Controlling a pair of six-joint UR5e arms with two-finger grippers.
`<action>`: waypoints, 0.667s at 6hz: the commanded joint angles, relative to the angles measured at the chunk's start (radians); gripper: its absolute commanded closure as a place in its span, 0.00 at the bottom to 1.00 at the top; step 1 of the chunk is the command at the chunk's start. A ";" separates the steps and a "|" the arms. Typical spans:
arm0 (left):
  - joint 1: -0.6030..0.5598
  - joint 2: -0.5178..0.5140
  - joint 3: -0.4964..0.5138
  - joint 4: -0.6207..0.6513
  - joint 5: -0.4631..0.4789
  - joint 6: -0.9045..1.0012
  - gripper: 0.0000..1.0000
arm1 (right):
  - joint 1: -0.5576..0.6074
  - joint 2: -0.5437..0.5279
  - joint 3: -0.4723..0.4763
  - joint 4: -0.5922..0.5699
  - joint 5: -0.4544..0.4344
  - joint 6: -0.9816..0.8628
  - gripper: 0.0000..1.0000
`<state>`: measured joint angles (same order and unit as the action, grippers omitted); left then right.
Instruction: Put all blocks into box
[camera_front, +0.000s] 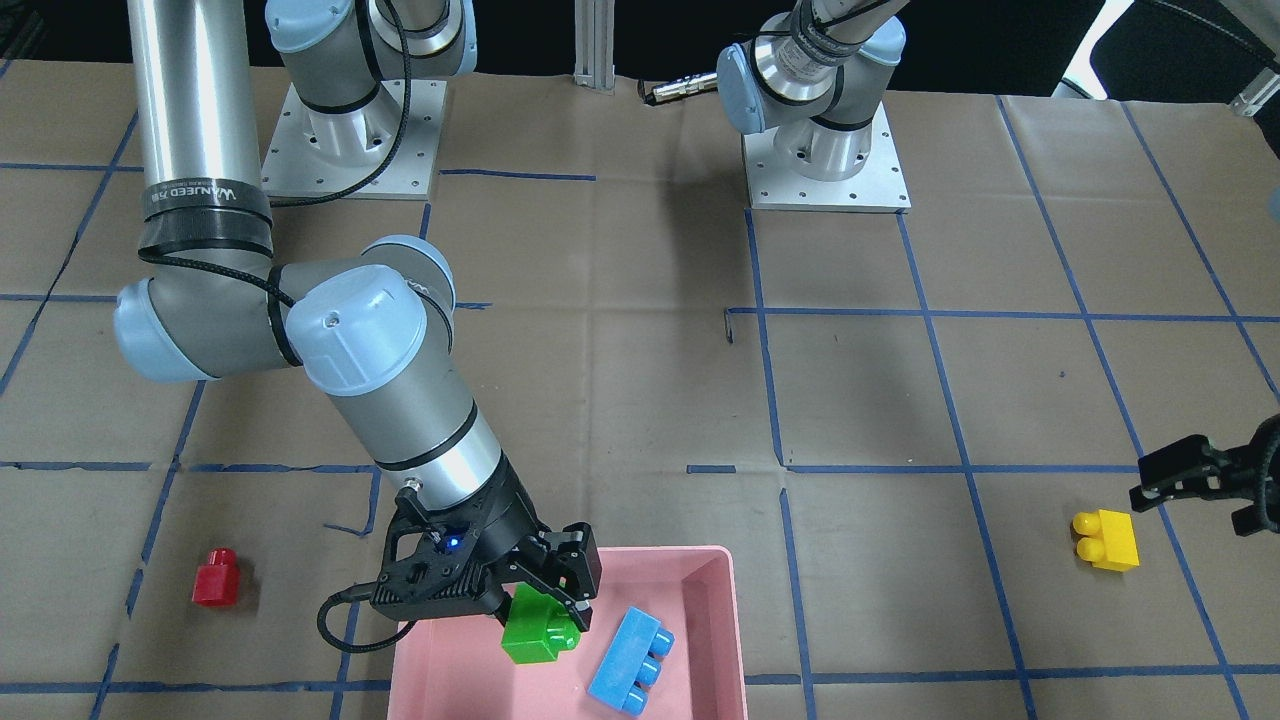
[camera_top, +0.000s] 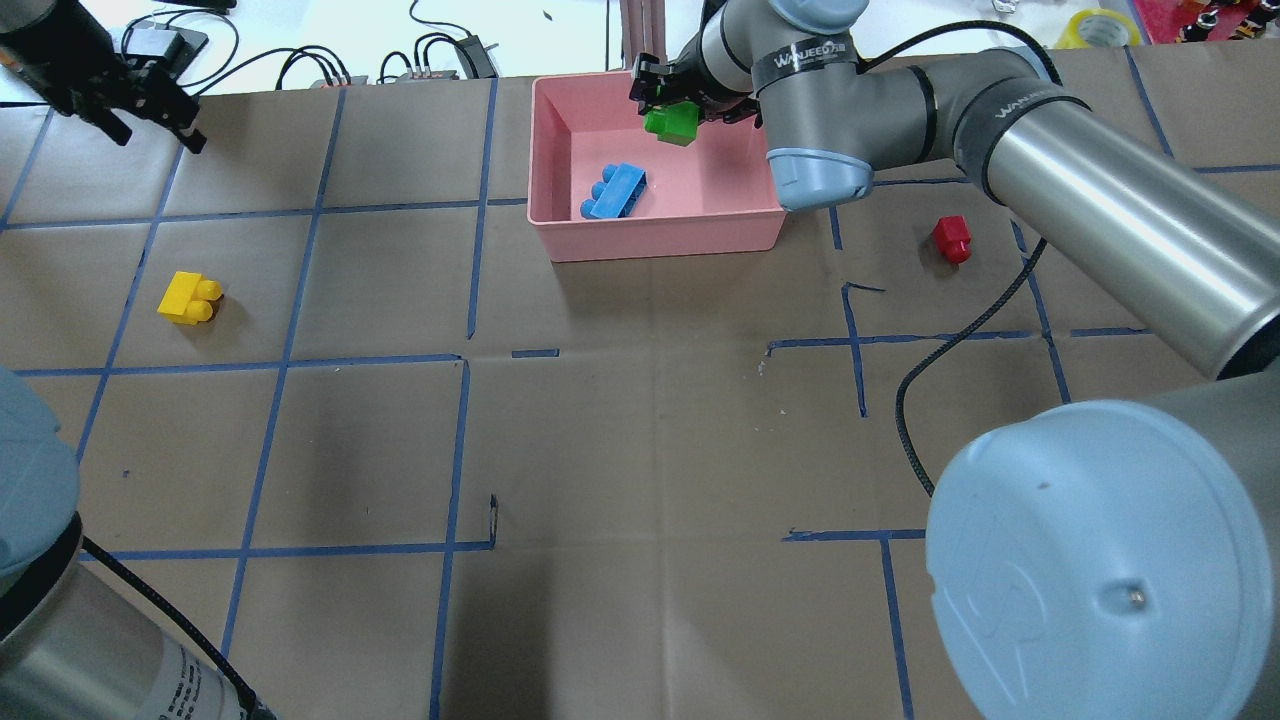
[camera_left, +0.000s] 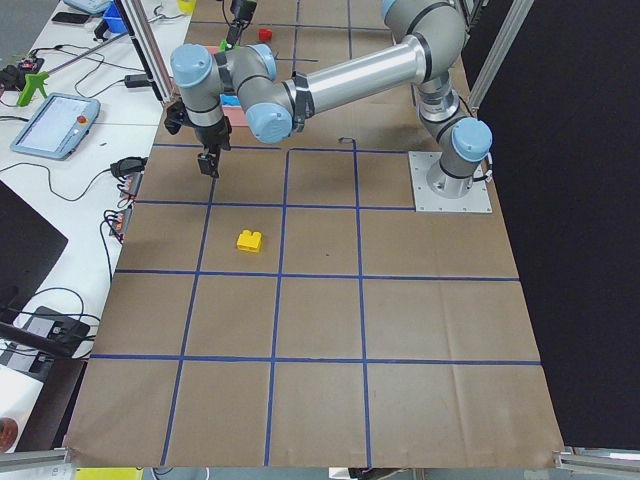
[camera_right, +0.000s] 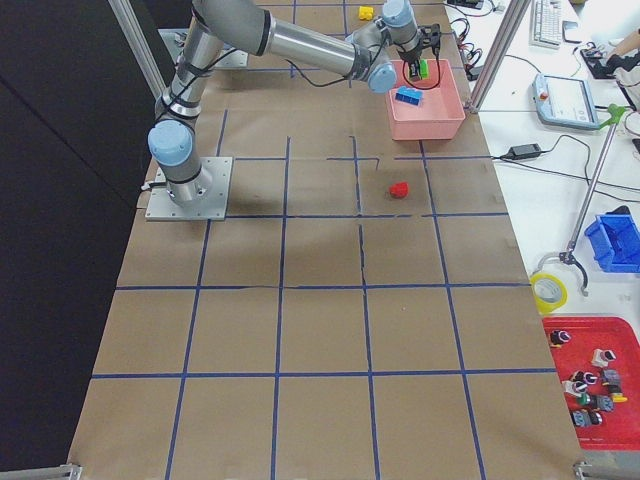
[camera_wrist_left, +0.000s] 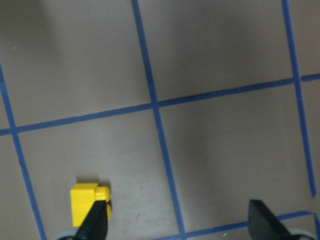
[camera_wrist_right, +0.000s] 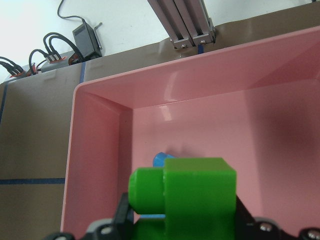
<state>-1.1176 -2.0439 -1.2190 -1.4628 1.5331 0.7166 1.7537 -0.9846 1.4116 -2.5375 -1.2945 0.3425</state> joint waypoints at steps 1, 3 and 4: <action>0.114 0.033 -0.167 0.132 0.004 0.185 0.01 | 0.003 0.003 0.012 0.000 0.000 -0.007 0.00; 0.125 0.002 -0.288 0.354 0.002 0.216 0.01 | -0.008 -0.026 0.012 0.008 -0.003 -0.020 0.00; 0.124 -0.027 -0.303 0.390 -0.001 0.207 0.01 | -0.038 -0.098 0.026 0.044 -0.035 -0.149 0.00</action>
<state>-0.9947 -2.0475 -1.4936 -1.1287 1.5349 0.9275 1.7390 -1.0259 1.4274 -2.5199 -1.3062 0.2857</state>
